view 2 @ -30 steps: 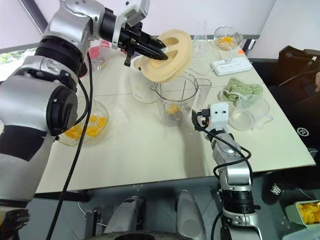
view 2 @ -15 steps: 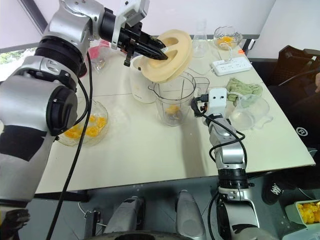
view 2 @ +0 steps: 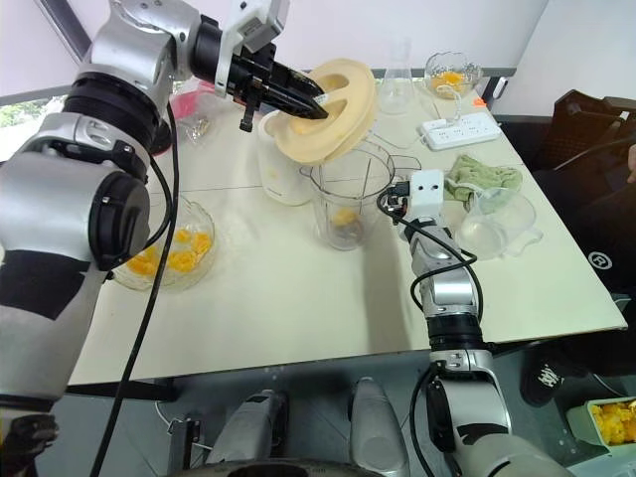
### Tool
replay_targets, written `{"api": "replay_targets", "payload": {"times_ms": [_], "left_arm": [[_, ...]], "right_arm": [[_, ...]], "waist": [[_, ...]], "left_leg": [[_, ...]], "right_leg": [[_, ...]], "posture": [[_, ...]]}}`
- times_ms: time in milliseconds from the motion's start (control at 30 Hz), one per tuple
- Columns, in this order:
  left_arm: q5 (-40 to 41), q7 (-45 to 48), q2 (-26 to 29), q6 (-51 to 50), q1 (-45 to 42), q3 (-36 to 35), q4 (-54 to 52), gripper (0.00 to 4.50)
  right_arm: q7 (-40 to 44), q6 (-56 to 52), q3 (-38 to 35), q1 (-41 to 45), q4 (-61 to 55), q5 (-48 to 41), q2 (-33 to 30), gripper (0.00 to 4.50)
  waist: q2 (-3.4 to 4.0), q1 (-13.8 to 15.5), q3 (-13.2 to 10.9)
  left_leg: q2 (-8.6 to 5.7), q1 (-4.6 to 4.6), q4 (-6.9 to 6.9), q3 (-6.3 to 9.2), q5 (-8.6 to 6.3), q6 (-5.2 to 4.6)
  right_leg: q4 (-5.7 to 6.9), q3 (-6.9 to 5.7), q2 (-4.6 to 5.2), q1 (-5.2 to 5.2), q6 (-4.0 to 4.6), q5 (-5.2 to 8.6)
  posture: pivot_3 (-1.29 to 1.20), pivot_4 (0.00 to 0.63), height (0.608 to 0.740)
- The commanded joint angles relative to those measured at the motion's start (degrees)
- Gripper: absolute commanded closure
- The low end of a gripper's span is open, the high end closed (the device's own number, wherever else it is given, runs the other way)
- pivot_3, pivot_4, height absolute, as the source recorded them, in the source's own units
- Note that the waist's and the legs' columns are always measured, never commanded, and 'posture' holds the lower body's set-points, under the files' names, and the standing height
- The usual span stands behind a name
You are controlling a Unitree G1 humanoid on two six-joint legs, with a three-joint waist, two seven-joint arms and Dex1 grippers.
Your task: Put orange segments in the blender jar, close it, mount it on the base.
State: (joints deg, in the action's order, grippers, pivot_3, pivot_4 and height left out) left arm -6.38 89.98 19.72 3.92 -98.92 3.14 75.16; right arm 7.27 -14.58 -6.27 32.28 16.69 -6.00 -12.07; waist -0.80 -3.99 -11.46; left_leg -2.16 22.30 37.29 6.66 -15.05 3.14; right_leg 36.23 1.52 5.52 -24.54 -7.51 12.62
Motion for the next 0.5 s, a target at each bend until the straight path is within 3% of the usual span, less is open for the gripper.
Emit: {"api": "replay_targets", "payload": {"times_ms": [33, 500], "left_arm": [[1.4, 0.6, 0.8, -0.3, -0.3, -0.8, -2.4, 4.24], [-3.8, 1.2, -2.0, 0.2, 2.0, 4.8, -0.1, 4.24]], "right_arm": [[-0.4, 0.3, -0.7, 0.6, -1.5, 0.0, -0.3, 3.39], [1.0, -6.7, 1.7, -7.5, -17.9, -3.1, 3.2, 3.39]], "waist": [[0.00, 0.0, 0.0], [0.00, -0.1, 0.0]], "left_leg": [[0.00, 0.00, 0.01, 0.00, 0.00, 0.00], [0.00, 0.00, -0.02, 0.01, 0.00, 0.00]], "right_leg": [[0.00, 0.00, 0.00, 0.00, 0.00, 0.00], [0.02, 0.00, -0.01, -0.02, 0.00, 0.00]], "posture": [[0.00, 0.150, 0.740], [0.00, 0.150, 0.740]]}}
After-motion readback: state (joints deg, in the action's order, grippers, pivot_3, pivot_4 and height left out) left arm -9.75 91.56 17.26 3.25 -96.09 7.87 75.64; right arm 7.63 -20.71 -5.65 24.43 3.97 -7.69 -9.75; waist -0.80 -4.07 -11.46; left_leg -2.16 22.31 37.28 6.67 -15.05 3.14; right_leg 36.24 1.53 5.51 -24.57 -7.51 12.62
